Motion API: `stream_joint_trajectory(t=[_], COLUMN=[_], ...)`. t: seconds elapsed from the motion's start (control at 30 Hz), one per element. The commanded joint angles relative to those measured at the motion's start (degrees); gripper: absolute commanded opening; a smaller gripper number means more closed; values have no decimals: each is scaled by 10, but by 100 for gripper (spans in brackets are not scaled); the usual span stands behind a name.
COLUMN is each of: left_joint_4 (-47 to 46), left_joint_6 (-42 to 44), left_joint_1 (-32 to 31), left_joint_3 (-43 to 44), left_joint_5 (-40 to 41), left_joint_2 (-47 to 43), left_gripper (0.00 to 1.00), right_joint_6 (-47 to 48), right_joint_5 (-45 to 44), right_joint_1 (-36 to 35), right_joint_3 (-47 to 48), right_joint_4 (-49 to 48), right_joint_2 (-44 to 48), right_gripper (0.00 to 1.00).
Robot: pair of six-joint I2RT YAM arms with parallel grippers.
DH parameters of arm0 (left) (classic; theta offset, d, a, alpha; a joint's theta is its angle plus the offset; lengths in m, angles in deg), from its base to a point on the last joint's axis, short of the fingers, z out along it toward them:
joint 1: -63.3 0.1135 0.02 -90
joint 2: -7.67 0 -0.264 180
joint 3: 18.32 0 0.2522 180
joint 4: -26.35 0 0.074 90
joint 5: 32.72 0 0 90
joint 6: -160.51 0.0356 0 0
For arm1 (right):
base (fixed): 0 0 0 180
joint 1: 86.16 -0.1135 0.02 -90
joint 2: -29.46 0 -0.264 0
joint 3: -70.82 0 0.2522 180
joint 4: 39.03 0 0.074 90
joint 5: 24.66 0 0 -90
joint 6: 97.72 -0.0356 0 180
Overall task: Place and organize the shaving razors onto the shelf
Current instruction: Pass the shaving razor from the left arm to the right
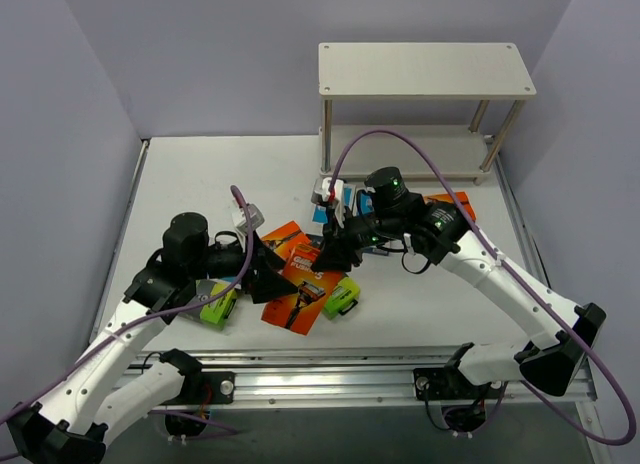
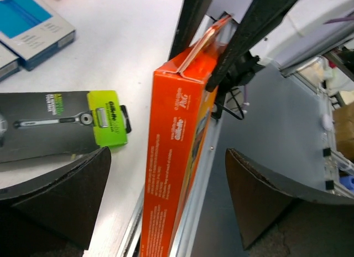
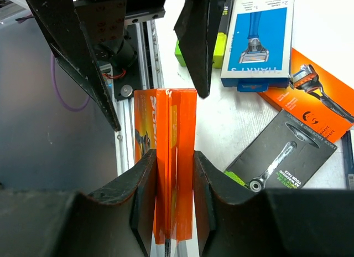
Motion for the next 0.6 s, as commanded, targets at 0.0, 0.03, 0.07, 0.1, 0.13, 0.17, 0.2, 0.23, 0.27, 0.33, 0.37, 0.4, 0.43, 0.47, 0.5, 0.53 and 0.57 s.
stream_joint_trajectory(t=[0.0,0.03,0.07,0.1,0.13,0.17,0.2,0.23,0.27,0.33,0.37,0.4,0.43,0.47,0.5,0.53,0.57], left_joint_4=[25,28,35,38,42,49,52,57,59,64,65,64,61,58,58,56,56], left_joint_6=[20,22,23,24,24,25,25,25,25,21,19,18,17,12,12,11,10], left_joint_1=[8,9,11,12,16,20,23,32,37,44,57,62,66,76,80,83,88], left_joint_3=[30,30,30,32,34,35,35,35,34,29,30,28,25,21,20,20,17], left_joint_5=[67,79,90,117,132,147,167,210,233,302,314,324,340,346,352,355,362], left_joint_2=[-14,-16,-20,-22,-25,-32,-37,-48,-54,-70,-75,-79,-89,-91,-93,-96,-96], left_gripper=[94,95,95,95,96,97,97,97,97,97,97,97,97,97,98,98,98], right_joint_6=[-8,-9,-14,-22,-27,-35,-55,-66,-78,-120,-132,-143,-168,-181,-192,-219,-234], right_joint_5=[-11,-18,-28,-36,-47,-55,-59,-61,-62,-73,-96,-110,-125,-153,-157,-158,-162], right_joint_1=[7,11,15,20,26,45,58,70,98,119,130,134,137,144,148,155,161], right_joint_3=[11,9,2,-1,-3,-8,-10,-11,-10,1,10,32,46,61,95,114,133], right_joint_4=[-19,-20,-24,-29,-33,-40,-58,-69,-81,-116,-127,-143,-152,-163,-171,-178,-187], right_joint_2=[-3,-3,-3,-4,-4,-2,1,6,9,12,11,9,-1,-7,-25,-34,-43], right_gripper=[0,0,0,0,0,0,0,0,0,0,0,0,0,0,0,0,0])
